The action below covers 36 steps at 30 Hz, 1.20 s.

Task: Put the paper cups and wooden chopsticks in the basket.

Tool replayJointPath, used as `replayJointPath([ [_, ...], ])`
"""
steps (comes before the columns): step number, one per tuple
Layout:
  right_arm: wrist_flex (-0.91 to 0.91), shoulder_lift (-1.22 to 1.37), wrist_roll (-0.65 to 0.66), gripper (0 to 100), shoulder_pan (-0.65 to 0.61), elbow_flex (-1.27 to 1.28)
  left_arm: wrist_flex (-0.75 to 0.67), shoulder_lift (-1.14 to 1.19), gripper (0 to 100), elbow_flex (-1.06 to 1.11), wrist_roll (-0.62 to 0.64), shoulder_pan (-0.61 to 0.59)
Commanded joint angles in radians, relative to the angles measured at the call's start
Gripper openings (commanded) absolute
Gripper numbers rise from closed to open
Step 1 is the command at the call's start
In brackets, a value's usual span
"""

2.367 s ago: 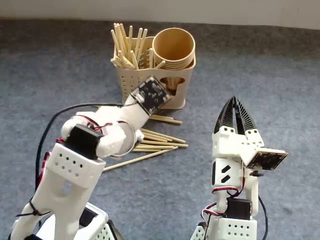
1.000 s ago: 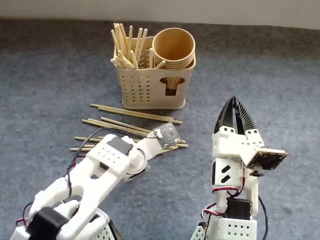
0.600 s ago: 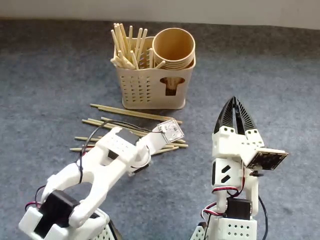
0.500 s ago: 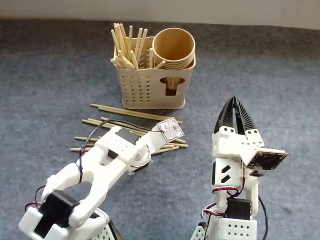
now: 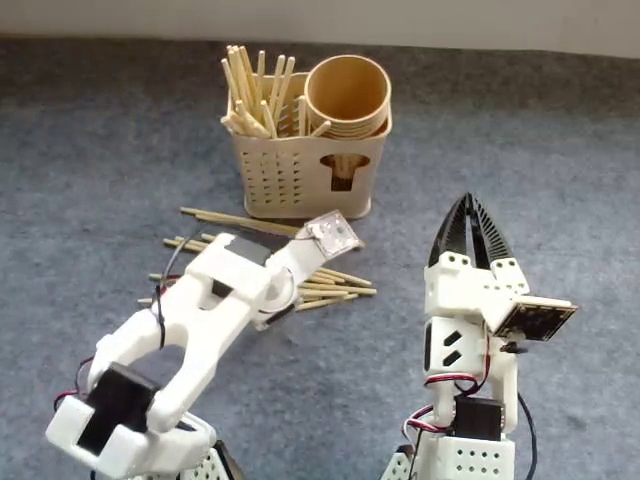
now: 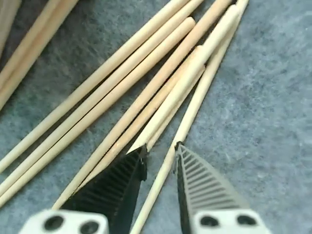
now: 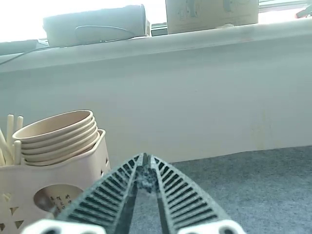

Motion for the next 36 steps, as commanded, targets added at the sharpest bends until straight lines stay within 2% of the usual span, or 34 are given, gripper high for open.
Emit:
replayJointPath([
  [1,0.002,0.007,-0.005,0.5,0.004,0.153,0.043,0.102,8,-0.120,-0.011,0.001],
  [8,0.002,0.007,-0.005,0.5,0.004,0.153,0.081,0.117,4,-0.136,-0.012,0.002],
  [25,0.002,0.007,-0.005,0.5,0.005,0.153,0.112,0.113,4,-0.119,-0.008,0.033],
  [32,0.002,0.007,-0.005,0.5,0.005,0.153,0.124,-0.042,4,-0.050,-0.008,0.039],
  [36,0.002,0.007,-0.005,0.5,0.004,0.153,0.117,-0.156,10,0.027,-0.008,0.035],
])
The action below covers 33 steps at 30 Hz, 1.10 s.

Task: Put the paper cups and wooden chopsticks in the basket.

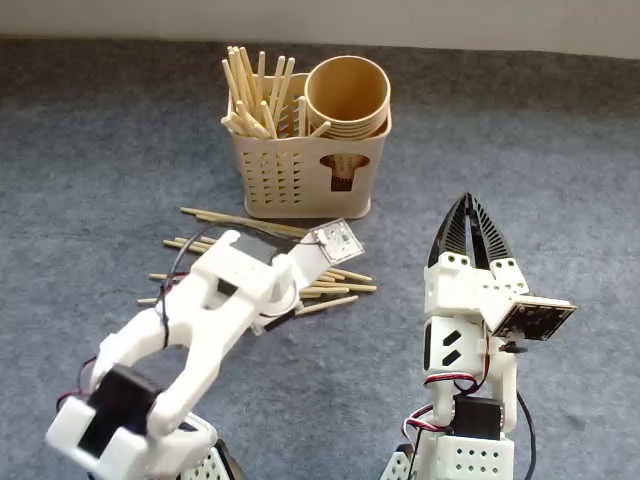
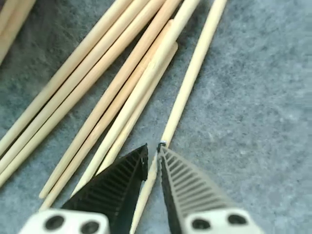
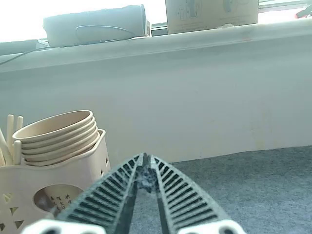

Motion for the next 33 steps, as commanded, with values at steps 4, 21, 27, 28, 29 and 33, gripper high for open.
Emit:
replayJointPath([
  [4,0.002,0.007,-0.005,0.5,0.004,0.153,-0.041,-0.182,11,0.090,-0.002,0.018],
  [21,0.002,0.007,-0.005,0.5,0.004,0.153,-0.064,0.101,11,-0.071,0.002,0.015],
  [27,0.002,0.007,-0.005,0.5,0.004,0.153,-0.054,0.105,6,-0.077,0.023,0.018],
  [28,0.002,0.007,-0.005,0.5,0.004,0.153,-0.054,0.105,5,-0.077,0.023,0.018],
  [29,0.002,0.007,-0.005,0.5,0.004,0.153,-0.054,0.105,4,-0.077,0.023,0.015],
  [33,0.002,0.007,-0.005,0.5,0.004,0.153,-0.023,0.104,1,-0.062,0.023,0.021],
])
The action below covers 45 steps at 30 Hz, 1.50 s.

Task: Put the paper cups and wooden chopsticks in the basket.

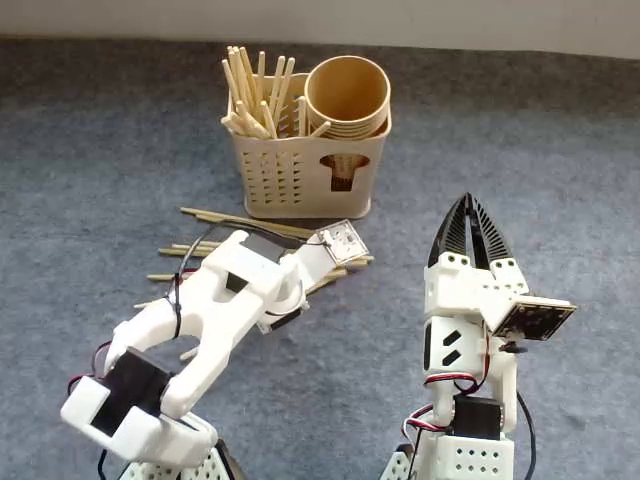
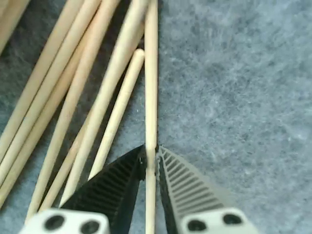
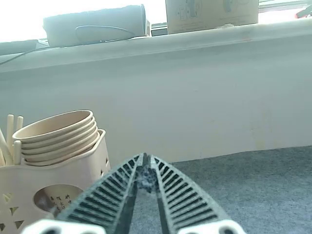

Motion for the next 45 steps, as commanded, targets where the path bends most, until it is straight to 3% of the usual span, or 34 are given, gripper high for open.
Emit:
replayJointPath([
  [1,0.002,0.007,-0.005,0.5,0.004,0.153,0.046,-0.007,1,-0.024,0.014,0.008],
  [17,0.002,0.007,-0.005,0.5,0.004,0.153,0.071,-0.533,1,0.182,0.018,0.007],
  [31,0.004,0.008,-0.005,0.5,0.004,0.153,0.124,-0.964,1,0.113,0.026,0.002],
  [36,0.004,0.008,-0.005,0.5,0.004,0.153,0.117,-1.041,1,0.019,0.123,0.001],
  [41,0.025,0.007,-0.005,0.5,0.004,0.153,0.000,-1.050,1,-0.071,0.190,-0.018],
  [45,0.028,0.007,-0.005,0.5,0.004,0.153,-0.218,-1.047,1,-0.074,0.261,-0.090],
])
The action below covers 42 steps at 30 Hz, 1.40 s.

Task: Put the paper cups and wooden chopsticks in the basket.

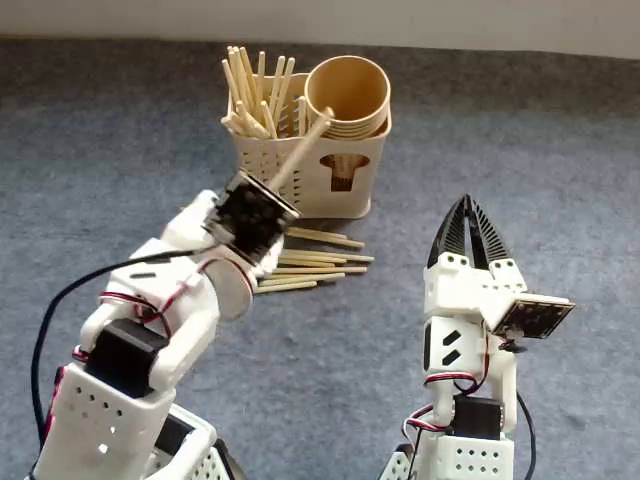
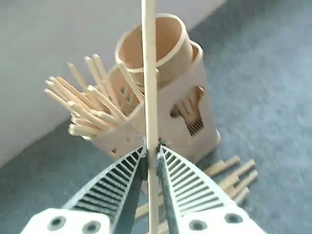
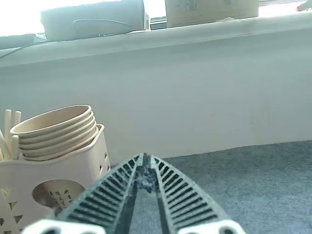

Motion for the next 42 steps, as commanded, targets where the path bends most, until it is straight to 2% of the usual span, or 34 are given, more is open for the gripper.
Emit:
replayJointPath([
  [1,0.004,0.007,-0.005,0.5,0.004,0.153,-0.252,-0.016,1,-0.051,0.075,-0.088],
  [9,0.004,0.007,-0.005,0.5,0.004,0.153,-0.598,-0.015,1,-0.053,0.192,-0.171],
  [14,0.004,0.004,-0.005,0.5,0.004,0.153,-0.720,0.015,1,-0.058,0.190,-0.171],
  [18,0.004,0.005,-0.005,0.5,0.004,0.153,-0.810,0.137,1,-0.122,0.190,-0.171],
  [28,0.004,0.004,-0.005,0.5,0.004,0.153,-0.818,0.552,1,-0.414,0.193,-0.173],
  [35,0.004,-0.001,-0.005,0.5,0.004,0.153,-0.818,0.716,1,-0.446,0.339,-0.237],
  [42,0.004,-0.001,-0.005,0.5,0.004,0.153,-0.809,0.771,1,-0.435,0.347,-0.265],
])
